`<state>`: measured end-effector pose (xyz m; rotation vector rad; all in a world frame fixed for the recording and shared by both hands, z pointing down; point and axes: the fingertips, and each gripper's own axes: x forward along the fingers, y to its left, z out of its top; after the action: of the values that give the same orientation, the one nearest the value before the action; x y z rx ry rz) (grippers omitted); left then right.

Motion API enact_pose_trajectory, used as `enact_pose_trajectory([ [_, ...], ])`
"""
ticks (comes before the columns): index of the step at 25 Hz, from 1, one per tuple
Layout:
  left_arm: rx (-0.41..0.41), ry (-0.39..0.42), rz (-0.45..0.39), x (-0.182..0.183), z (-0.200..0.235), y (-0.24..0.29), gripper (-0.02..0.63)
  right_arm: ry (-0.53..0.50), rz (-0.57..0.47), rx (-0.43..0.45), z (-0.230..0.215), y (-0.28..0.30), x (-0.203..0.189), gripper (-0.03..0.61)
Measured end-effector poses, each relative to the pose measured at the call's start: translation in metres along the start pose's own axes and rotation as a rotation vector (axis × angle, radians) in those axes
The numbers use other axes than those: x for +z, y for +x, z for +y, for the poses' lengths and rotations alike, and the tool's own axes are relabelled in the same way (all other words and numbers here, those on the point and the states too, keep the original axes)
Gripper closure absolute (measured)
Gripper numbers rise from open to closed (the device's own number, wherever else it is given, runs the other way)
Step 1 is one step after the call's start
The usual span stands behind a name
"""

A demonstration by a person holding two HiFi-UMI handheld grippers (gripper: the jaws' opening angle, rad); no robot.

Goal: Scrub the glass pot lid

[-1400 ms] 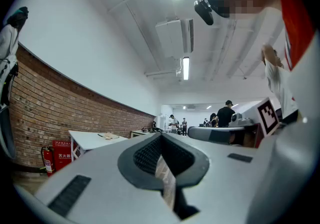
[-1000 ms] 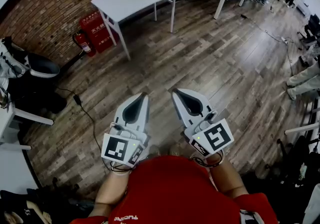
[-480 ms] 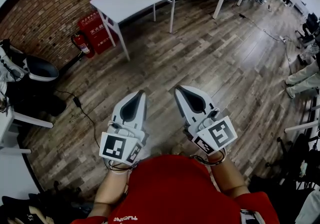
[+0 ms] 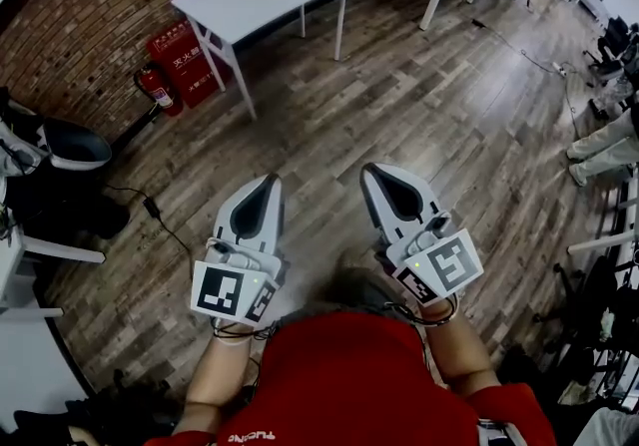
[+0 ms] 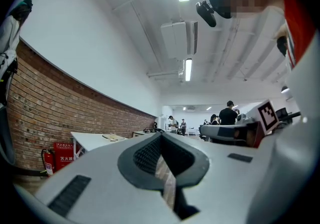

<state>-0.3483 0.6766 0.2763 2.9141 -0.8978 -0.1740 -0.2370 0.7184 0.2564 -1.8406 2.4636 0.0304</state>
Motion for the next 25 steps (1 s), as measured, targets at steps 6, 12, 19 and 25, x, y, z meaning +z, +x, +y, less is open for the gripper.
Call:
enact_pose_trajectory([
  [6, 0.019, -0.002, -0.005, -0.004, 0.028, 0.024, 0.597, -0.013, 0.009, 0.008, -0.017, 0.028, -0.010, 0.549],
  [12, 0.050, 0.015, -0.011, -0.005, 0.059, 0.067, 0.597, -0.022, 0.006, 0.027, -0.055, 0.070, -0.015, 0.549],
  [19, 0.088, 0.029, -0.007, -0.008, 0.096, 0.149, 0.597, -0.053, 0.005, 0.054, -0.128, 0.128, -0.017, 0.549],
  [25, 0.129, 0.028, -0.016, -0.007, 0.124, 0.243, 0.597, -0.060, 0.001, 0.088, -0.212, 0.182, -0.013, 0.549],
])
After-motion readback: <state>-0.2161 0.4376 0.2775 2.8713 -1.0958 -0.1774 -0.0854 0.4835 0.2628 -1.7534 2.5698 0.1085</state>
